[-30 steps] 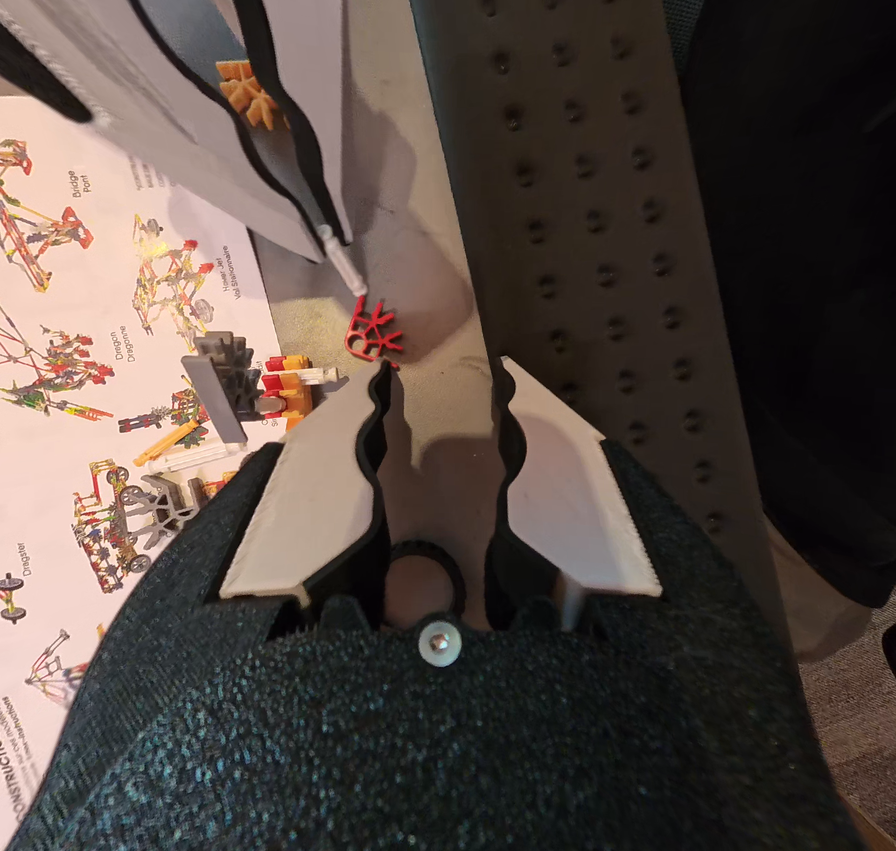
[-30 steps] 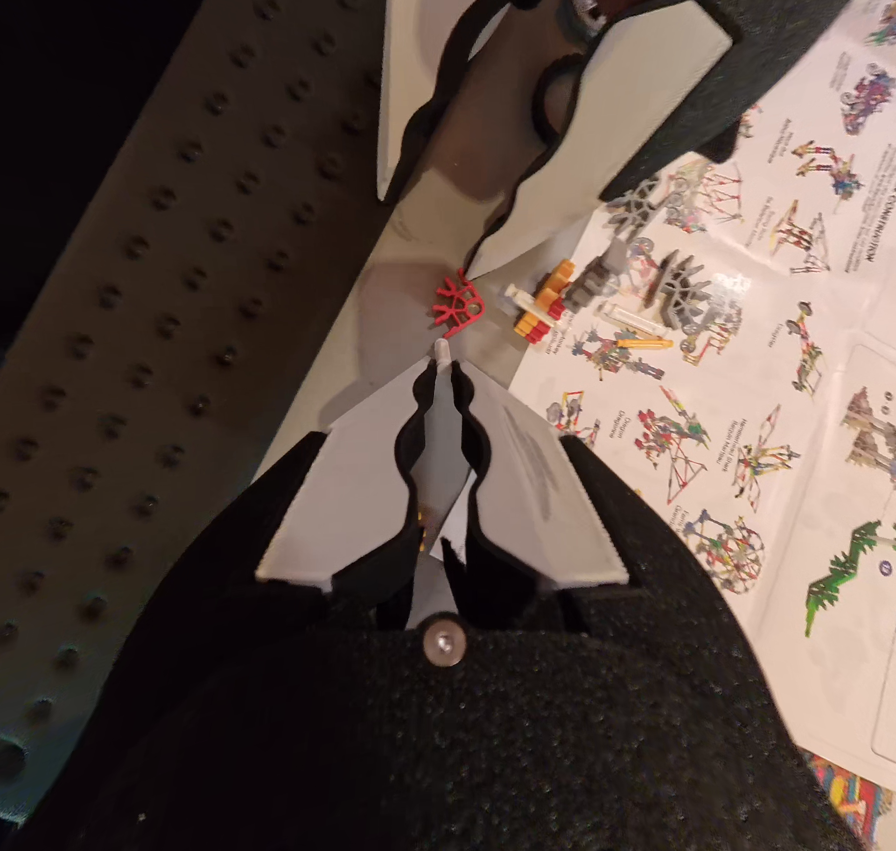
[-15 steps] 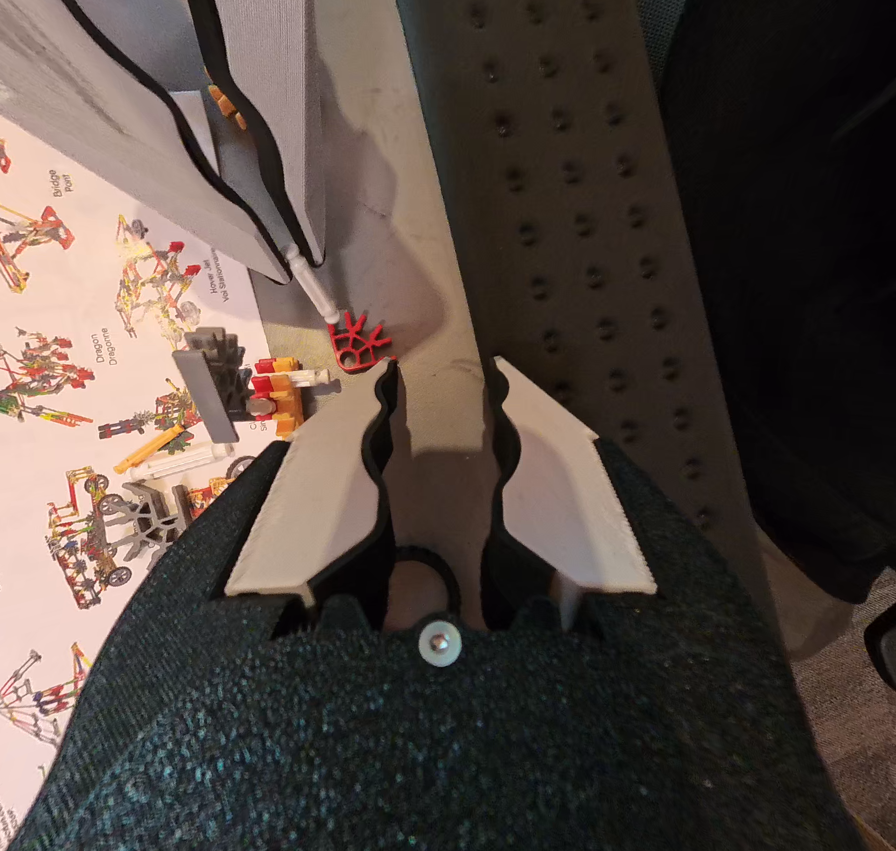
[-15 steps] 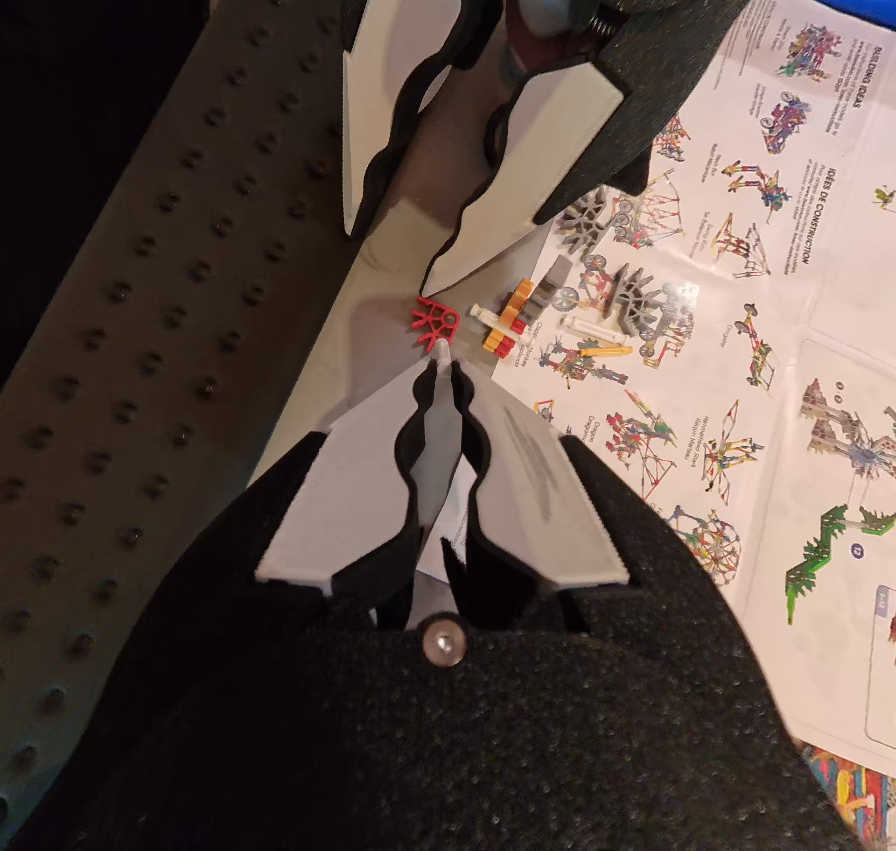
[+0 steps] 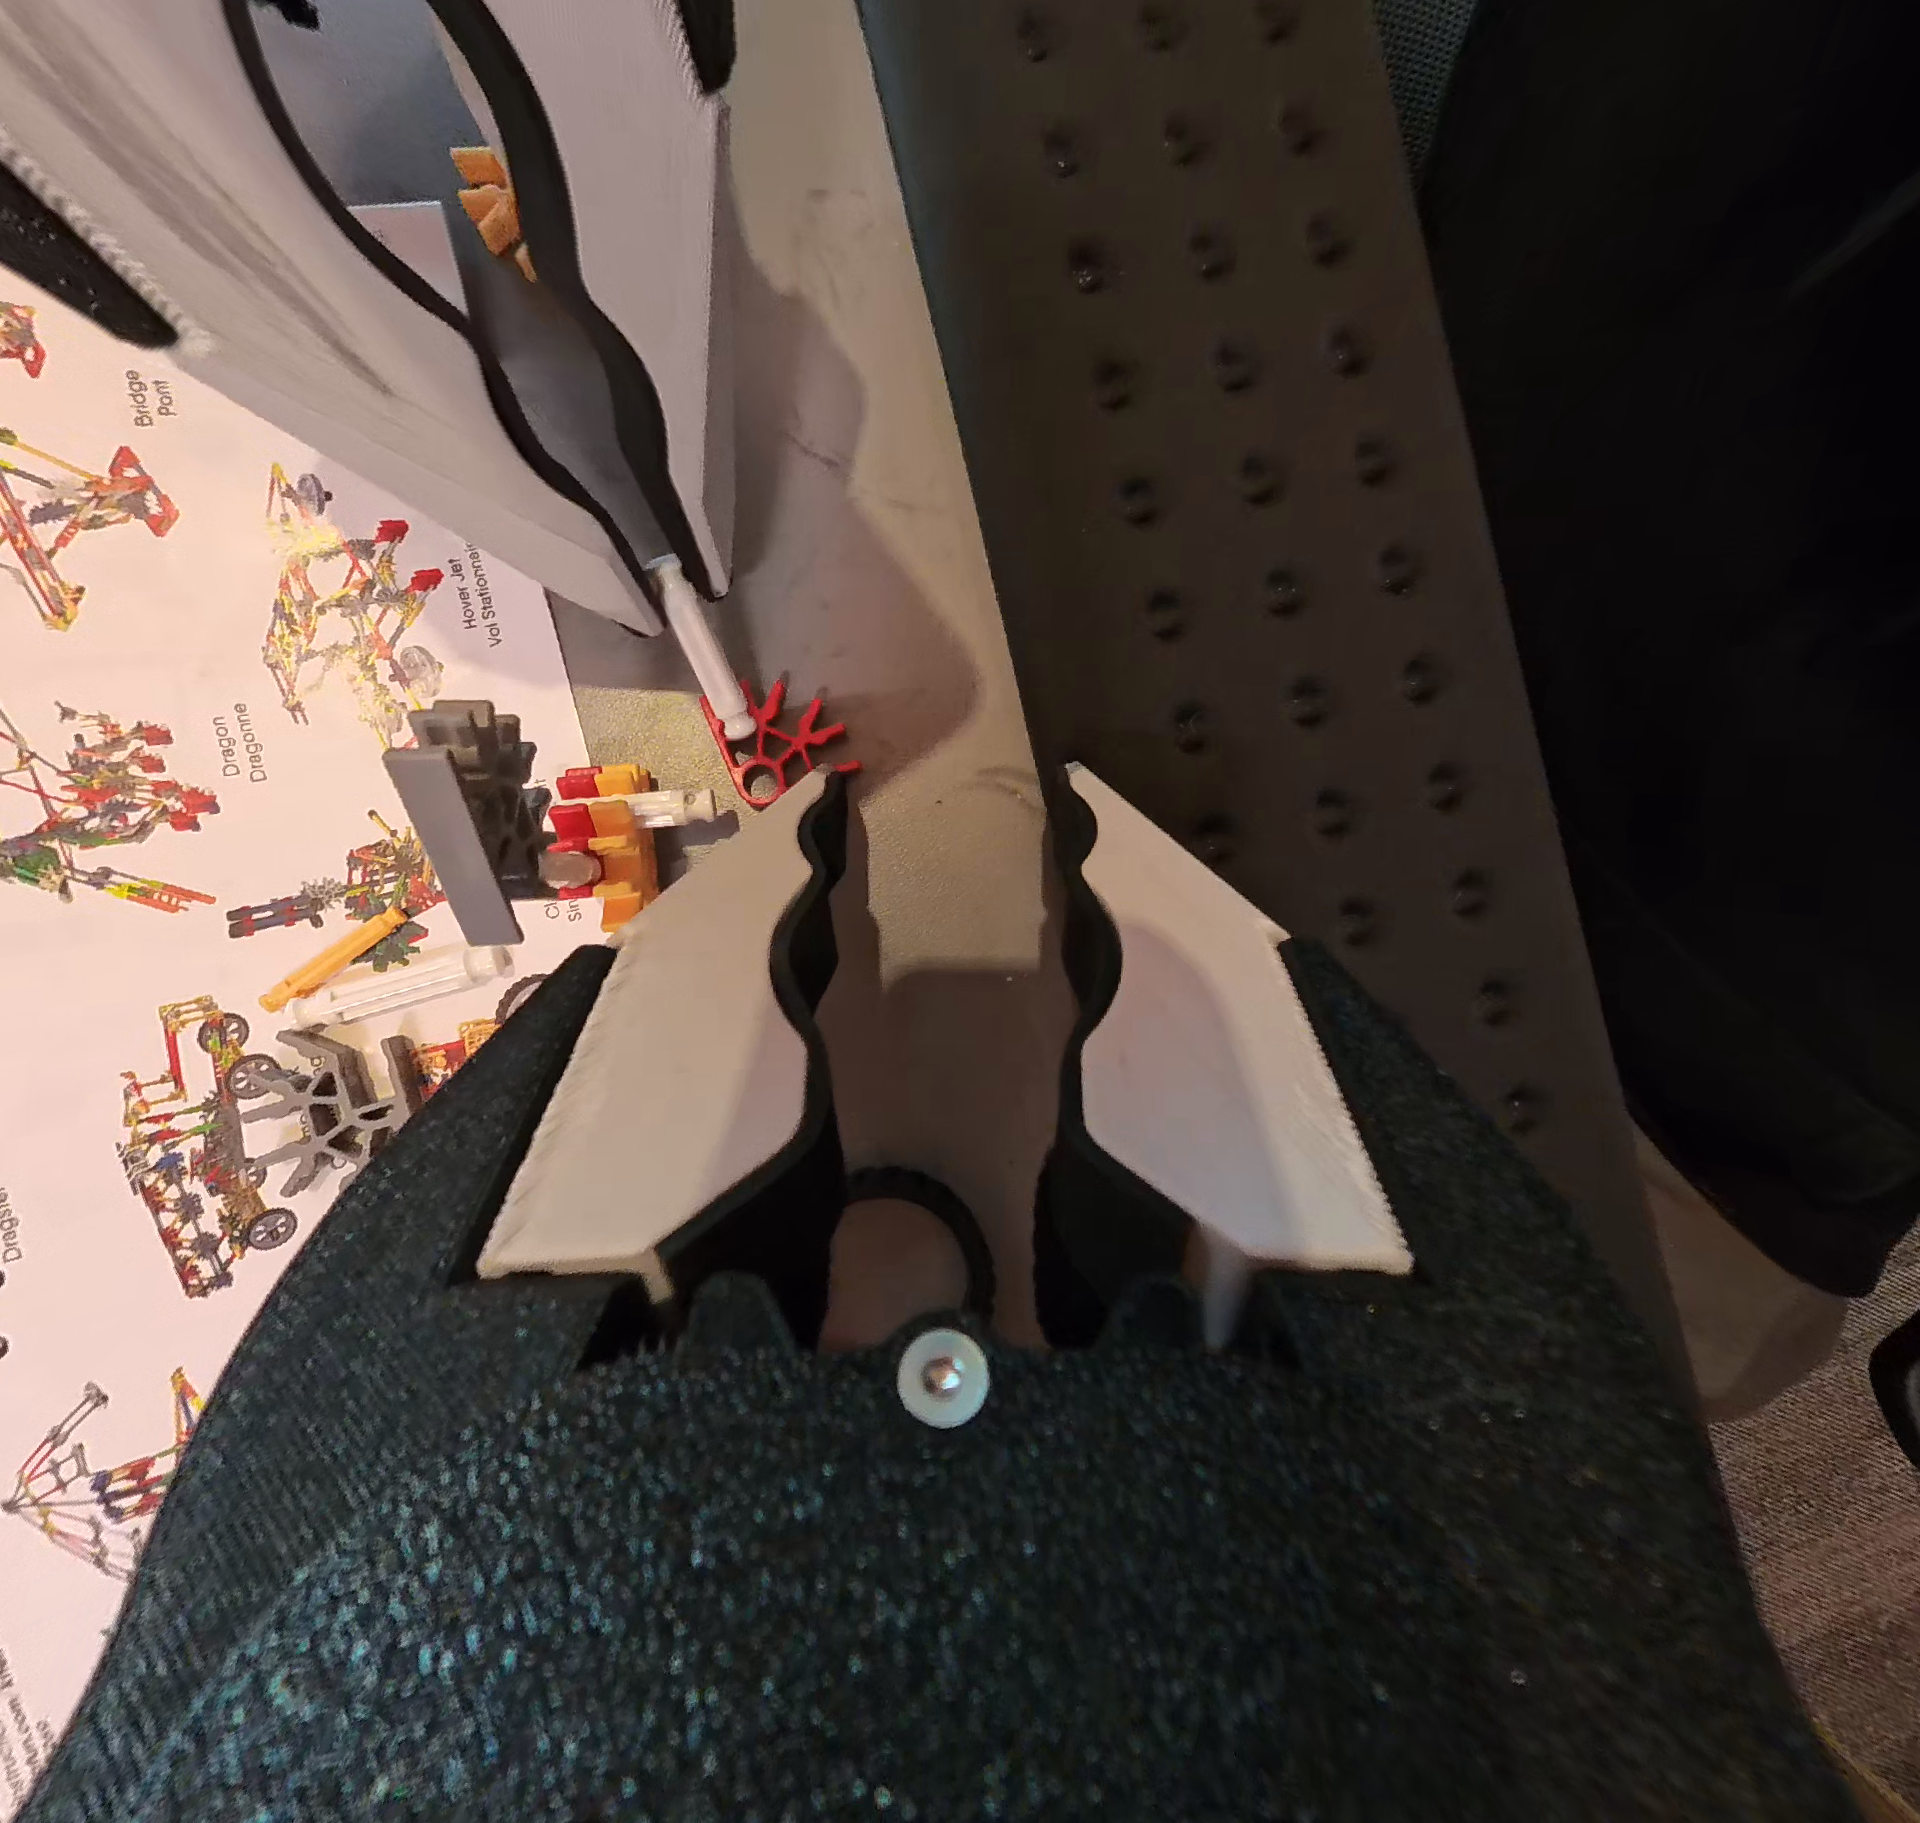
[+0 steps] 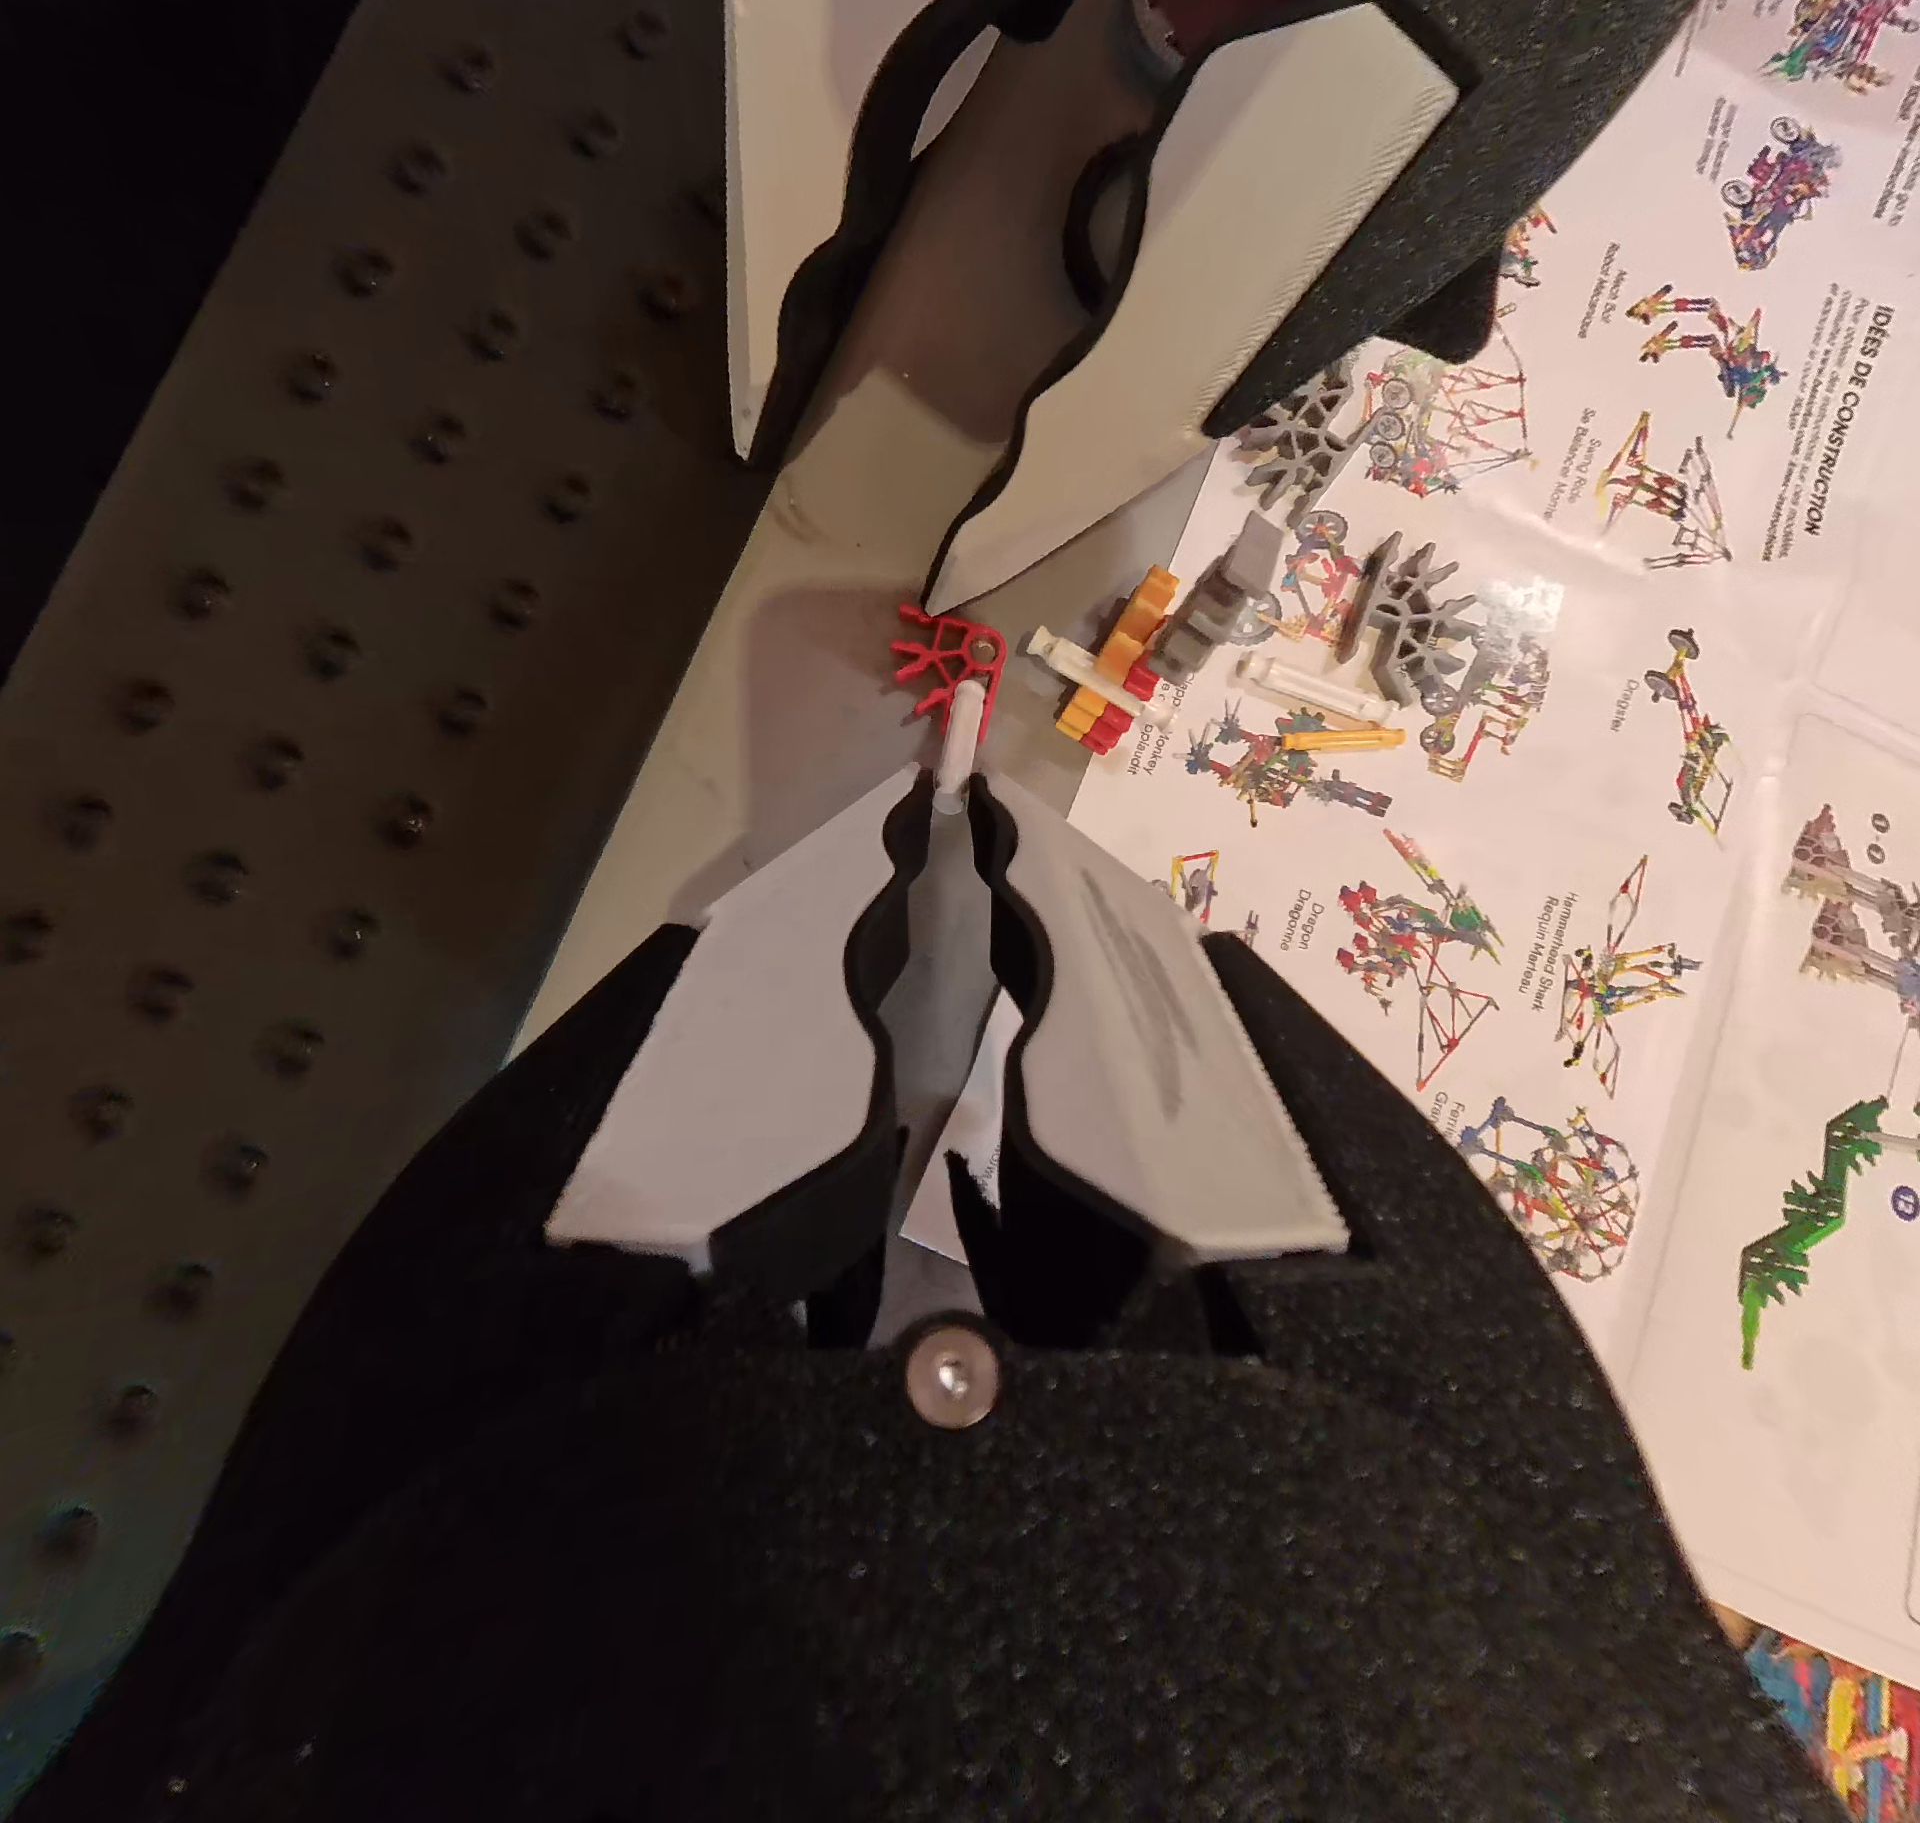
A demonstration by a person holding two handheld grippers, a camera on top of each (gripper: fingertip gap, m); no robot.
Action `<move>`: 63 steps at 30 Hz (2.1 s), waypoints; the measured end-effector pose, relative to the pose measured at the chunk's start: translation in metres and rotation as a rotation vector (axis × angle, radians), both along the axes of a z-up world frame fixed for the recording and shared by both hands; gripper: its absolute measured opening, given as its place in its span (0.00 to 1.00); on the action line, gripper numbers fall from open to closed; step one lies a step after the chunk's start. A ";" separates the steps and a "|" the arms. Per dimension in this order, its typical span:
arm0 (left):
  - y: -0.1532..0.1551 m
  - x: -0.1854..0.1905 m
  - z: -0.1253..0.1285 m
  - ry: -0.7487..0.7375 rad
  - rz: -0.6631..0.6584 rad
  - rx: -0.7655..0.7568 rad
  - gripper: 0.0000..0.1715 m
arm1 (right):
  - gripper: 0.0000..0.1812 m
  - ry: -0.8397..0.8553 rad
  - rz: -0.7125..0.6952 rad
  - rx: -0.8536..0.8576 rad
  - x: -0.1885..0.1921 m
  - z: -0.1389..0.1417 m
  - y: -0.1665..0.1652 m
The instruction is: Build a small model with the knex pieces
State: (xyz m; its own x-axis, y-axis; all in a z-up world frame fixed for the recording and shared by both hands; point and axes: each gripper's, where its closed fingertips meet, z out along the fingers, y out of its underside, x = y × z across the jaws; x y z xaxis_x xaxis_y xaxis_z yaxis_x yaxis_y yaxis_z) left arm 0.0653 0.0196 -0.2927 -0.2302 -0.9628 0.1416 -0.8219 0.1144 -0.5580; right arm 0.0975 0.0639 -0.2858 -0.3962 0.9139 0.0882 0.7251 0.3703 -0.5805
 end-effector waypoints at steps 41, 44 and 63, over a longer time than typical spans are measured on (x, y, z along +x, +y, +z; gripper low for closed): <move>0.019 0.014 -0.001 -0.030 0.015 0.212 0.15 | 0.00 -0.038 -0.057 -0.039 -0.015 -0.009 -0.004; 0.021 0.014 -0.001 -0.029 0.018 0.226 0.12 | 0.00 -0.048 -0.066 -0.056 -0.015 -0.009 -0.004; 0.030 0.016 -0.005 -0.014 0.051 0.369 0.00 | 0.00 -0.121 -0.088 -0.021 -0.017 -0.012 -0.006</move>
State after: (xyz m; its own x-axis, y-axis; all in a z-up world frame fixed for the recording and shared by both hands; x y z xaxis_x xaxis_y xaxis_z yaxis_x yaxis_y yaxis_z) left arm 0.0812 0.0493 -0.2976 -0.1801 -0.9588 -0.2198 -0.8243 0.2691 -0.4981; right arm 0.0809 0.0575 -0.2977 -0.3215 0.9466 0.0257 0.8191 0.2915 -0.4941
